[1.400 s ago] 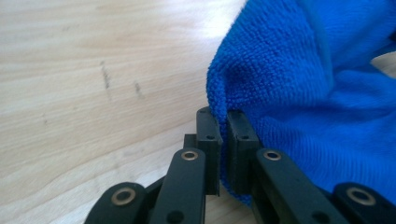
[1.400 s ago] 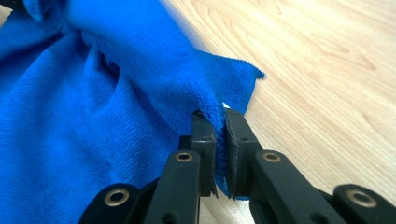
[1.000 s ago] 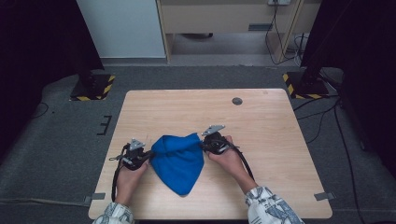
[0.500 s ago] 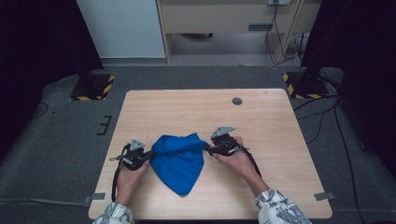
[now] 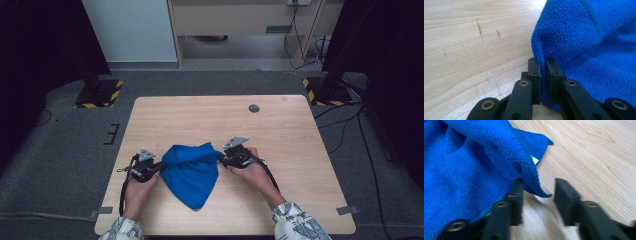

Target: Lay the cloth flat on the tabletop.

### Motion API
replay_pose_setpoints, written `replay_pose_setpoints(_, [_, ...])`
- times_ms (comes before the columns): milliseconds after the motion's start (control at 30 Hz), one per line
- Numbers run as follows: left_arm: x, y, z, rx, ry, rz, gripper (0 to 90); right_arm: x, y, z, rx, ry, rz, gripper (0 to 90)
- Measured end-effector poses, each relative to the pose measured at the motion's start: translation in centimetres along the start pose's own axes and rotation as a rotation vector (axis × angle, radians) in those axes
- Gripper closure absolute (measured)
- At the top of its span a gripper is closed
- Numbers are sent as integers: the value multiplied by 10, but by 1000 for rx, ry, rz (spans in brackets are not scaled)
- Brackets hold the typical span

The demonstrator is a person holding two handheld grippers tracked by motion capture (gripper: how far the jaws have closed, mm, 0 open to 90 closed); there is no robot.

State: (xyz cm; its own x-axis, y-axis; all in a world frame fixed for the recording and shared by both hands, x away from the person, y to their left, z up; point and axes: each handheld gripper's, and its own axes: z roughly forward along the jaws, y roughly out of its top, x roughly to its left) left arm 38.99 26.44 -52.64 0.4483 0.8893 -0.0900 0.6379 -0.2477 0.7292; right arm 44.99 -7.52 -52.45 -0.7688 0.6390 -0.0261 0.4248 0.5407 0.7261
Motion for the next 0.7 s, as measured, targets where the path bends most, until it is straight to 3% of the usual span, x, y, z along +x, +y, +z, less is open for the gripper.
replay_pose_setpoints(33, [0,0,0,-1,0,0,831,0,0,0,-6,8,-5,776])
replay_pose_setpoints(100, [0,0,0,-2,0,3,831,0,0,-3,-20,27,-9,851])
replay_pose_setpoints(367, [-3,1,1,-6,9,19,835,-5,1,-19,-47,35,-3,880])
replay_pose_setpoints(533, [-9,3,5,-6,-13,24,839,-8,-4,-35,-41,31,-3,882])
replay_pose_setpoints(700, [-19,6,9,-1,-40,46,838,-10,-20,-54,-18,40,-8,881])
